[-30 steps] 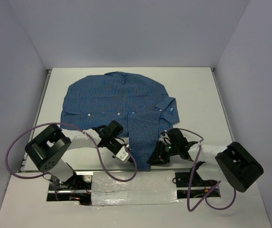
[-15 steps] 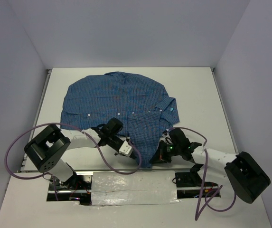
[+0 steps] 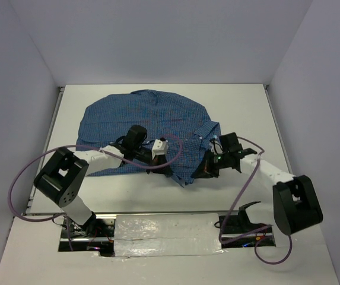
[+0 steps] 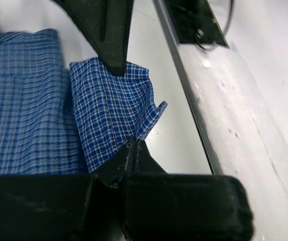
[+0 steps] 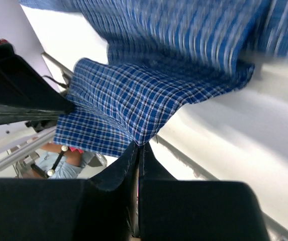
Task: Fold and stack the long sleeve shirts
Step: Fold the shirt
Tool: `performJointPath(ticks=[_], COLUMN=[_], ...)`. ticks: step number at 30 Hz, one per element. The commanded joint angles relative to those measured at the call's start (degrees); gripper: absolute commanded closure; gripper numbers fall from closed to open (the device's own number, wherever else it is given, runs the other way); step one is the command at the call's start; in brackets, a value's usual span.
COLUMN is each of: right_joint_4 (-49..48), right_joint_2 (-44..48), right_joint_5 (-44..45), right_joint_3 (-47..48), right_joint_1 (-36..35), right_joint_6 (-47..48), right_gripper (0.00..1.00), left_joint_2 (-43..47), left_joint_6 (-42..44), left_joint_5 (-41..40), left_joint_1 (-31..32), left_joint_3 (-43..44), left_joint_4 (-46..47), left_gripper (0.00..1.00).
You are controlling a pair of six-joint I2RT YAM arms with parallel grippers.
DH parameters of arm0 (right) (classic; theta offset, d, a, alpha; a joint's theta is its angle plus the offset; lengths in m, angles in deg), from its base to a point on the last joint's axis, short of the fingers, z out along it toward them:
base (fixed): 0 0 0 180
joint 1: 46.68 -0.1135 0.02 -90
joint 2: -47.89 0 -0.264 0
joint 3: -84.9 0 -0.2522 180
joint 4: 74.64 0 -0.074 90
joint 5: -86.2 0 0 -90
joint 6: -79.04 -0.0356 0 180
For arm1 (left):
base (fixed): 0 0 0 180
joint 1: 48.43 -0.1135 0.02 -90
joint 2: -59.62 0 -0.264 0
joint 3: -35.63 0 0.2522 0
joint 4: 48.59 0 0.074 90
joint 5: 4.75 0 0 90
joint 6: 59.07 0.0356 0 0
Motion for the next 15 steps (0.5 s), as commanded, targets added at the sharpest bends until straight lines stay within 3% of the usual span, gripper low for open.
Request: performJointPath(ticks=[1, 8, 15], right_joint_4=[4.0, 4.8, 2.9], right_joint_2=[-4.5, -14.9, -22.3], right_joint_5=[-2.4, -4.1, -5.8], right_joint_3=[6.6, 14.3, 19.6], right_joint_1=[2.9, 8.0, 9.5], right_joint_6=[7.5, 11.2, 10.1], right_gripper=[1.0, 1.0, 1.0], left_joint_2=[-2.3, -7.2, -11.3], left_joint_6=[-18.1, -30.0, -33.8], left_joint_5=[1.6, -2.6, -8.3], left_joint_1=[-2.7, -6.0, -8.4], left_joint_3=[1.4, 4.6, 7.7], left_joint_4=[13.8, 21.3, 24.1], left_gripper=[1.0, 1.0, 1.0])
